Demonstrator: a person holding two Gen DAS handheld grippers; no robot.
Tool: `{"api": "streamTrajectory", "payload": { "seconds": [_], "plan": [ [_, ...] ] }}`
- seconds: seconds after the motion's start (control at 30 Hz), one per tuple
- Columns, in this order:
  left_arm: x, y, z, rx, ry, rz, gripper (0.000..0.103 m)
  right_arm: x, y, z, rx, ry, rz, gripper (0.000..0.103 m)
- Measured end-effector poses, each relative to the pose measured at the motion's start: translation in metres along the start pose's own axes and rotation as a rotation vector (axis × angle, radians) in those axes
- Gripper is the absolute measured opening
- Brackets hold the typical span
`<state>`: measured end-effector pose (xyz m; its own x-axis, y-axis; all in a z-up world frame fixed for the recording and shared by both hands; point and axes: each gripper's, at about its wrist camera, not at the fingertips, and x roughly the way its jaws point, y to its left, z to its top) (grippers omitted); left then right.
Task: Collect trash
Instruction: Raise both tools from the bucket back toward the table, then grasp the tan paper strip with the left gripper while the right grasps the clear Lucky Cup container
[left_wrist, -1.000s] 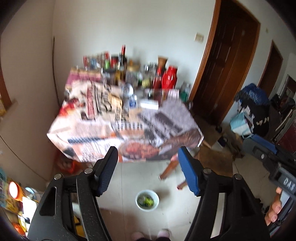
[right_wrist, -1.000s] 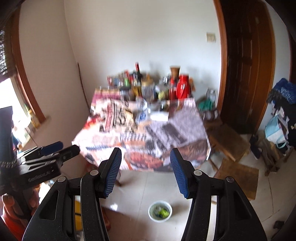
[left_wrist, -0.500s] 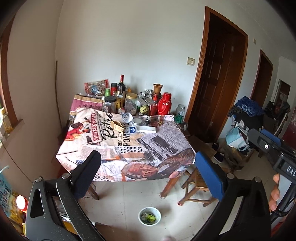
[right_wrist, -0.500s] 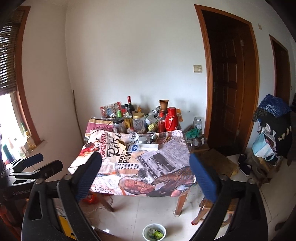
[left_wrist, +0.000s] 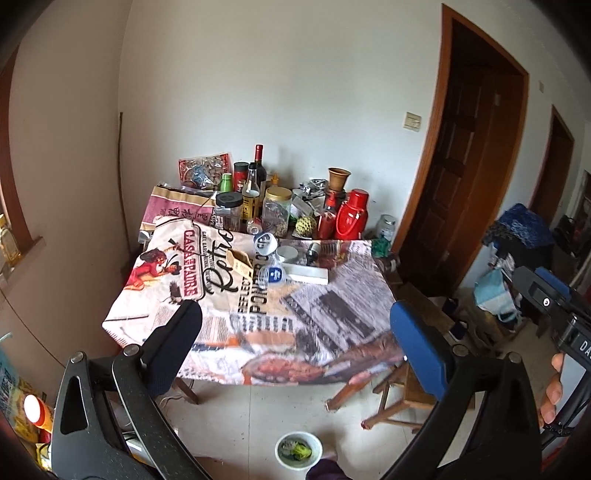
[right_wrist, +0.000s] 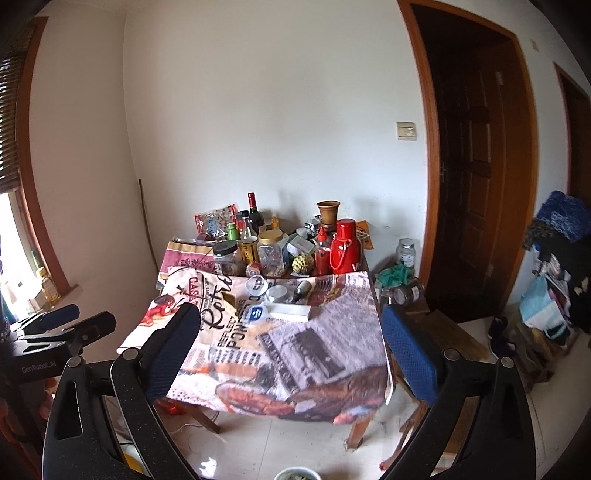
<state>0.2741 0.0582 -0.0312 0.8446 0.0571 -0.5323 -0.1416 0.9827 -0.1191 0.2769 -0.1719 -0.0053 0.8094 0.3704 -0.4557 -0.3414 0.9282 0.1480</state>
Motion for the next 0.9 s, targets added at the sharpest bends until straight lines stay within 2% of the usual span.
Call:
{"api": "streamTrajectory", "payload": {
  "seconds": [0.27, 0.53, 0.73, 0.9],
  "plan": [
    [0.077, -0.036, 0.058, -0.042, -0.011, 0.028, 0.102, 0.058, -0.041, 0.043, -0.064, 0.018, 0.035, 0.098],
    [0.134, -0.044, 0.081, -0.047, 0.034, 0.074, 0.102, 0.120, -0.053, 0.063, -0.083, 0.083, 0.076, 0.098],
    [0.182, -0.009, 0.092, -0.088, 0.091, 0.085, 0.102, 0.167, -0.039, 0.066, -0.100, 0.134, 0.064, 0.098],
    [0.229, 0.037, 0.103, -0.105, 0.152, 0.065, 0.102, 0.211, -0.017, 0.065, -0.066, 0.180, 0.031, 0.098]
  ]
}}
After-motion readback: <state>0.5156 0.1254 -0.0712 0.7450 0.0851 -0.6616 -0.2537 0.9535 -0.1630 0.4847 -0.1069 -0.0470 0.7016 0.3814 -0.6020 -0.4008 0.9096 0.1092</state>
